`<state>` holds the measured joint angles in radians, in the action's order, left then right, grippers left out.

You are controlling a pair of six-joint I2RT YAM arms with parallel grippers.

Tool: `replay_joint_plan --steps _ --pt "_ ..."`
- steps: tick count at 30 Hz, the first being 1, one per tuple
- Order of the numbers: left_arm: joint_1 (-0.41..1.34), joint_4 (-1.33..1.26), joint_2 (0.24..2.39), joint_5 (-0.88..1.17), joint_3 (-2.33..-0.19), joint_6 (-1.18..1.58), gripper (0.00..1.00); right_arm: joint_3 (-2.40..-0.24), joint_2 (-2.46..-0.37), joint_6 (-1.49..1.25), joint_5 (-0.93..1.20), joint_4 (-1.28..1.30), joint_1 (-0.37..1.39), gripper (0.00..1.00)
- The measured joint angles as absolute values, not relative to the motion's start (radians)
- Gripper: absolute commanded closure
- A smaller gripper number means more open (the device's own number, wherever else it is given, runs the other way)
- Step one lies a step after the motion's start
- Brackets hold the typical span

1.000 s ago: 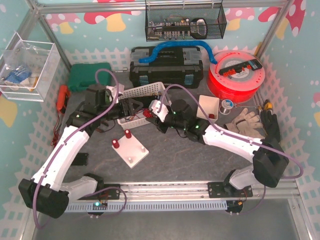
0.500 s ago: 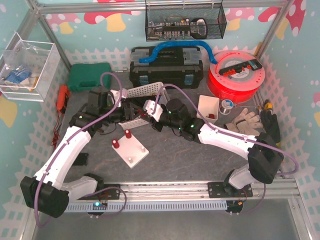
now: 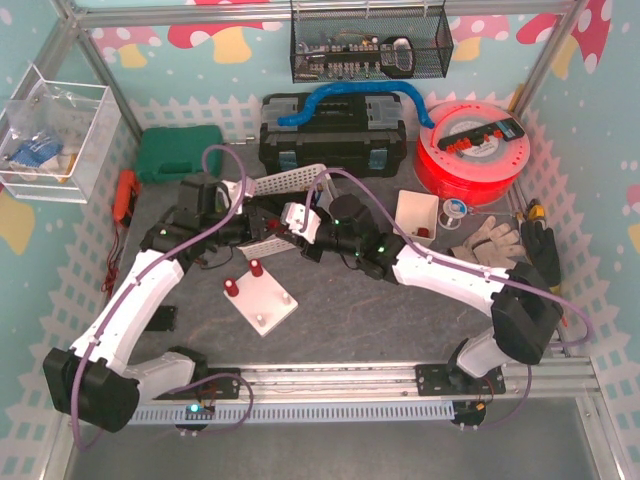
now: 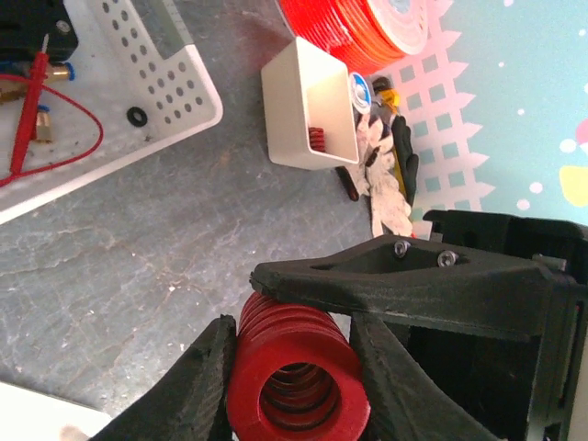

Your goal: Install the large spring

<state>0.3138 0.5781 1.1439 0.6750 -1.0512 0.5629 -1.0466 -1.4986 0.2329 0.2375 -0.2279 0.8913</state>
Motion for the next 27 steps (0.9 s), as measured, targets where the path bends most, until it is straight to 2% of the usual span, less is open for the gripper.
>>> replay_joint_plan --steps 3,5,7,12,17,20,27 --pt "0.309 0.584 1.145 0.664 -1.051 0.551 0.93 -1.058 -1.509 0.250 0.239 -0.211 0.891 0.84" --pt "0.308 0.590 1.145 0.659 -1.051 0.548 0.99 -1.060 -1.512 0.269 0.240 -0.206 0.891 0.78" --pt "0.308 0.596 1.145 0.657 -1.051 0.549 1.00 -1.060 -1.512 0.273 0.241 -0.203 0.891 0.63" --pt "0.311 0.594 1.139 0.645 -1.051 0.551 1.00 -1.060 -1.512 0.257 0.217 -0.193 0.893 0.34" --pt "0.311 0.609 1.109 0.577 -1.046 0.547 1.00 -0.964 -1.455 0.202 0.138 -0.195 0.898 0.18" --pt "0.318 0.641 1.102 0.527 -1.045 0.524 1.00 -0.871 -1.380 0.151 0.076 -0.183 0.896 0.02" --pt "0.399 0.739 1.102 0.326 -1.045 0.443 1.00 -0.811 -1.266 -0.033 -0.075 -0.147 0.810 0.01"
